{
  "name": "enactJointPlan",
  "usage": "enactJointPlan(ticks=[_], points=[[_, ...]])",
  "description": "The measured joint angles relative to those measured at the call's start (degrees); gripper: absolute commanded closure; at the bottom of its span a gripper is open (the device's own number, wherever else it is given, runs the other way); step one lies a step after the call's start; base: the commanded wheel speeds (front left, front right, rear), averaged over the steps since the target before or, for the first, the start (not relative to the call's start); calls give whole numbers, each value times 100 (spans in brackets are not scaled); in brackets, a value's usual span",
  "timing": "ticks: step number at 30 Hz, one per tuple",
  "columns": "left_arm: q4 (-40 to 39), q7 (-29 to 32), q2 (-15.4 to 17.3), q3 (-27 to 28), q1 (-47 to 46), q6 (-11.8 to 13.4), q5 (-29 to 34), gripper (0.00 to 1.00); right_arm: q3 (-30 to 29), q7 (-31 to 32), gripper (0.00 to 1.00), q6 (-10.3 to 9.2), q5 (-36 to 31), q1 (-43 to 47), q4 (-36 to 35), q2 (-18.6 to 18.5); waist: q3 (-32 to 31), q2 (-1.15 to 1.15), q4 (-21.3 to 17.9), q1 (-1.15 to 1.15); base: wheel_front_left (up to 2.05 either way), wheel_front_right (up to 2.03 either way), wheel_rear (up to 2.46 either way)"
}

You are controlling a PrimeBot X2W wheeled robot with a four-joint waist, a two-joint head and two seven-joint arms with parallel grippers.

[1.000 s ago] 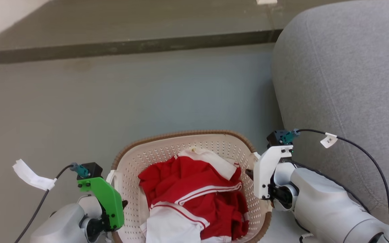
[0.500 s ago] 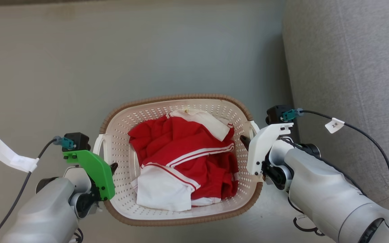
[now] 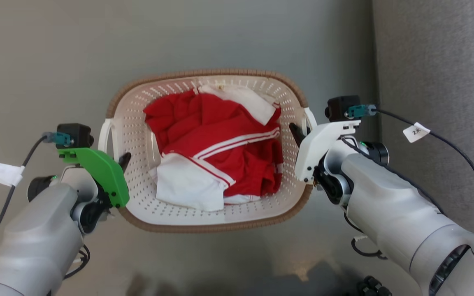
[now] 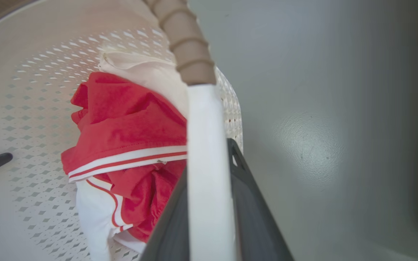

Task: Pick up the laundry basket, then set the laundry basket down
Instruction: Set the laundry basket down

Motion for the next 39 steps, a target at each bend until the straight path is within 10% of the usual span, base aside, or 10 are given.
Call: enactJointPlan(ticks=[38,39], points=[[118,-959,36,-209,-886,-15,246,100,-164,-778,100,-202,200,-664,2,-37,2012,0,151,-1,0,0,0],[118,-968,36,-210,-887,-20,242,65,-164,-779,78,-202,205,-668,3,-40,2018,0,153,-1,0,0,0]])
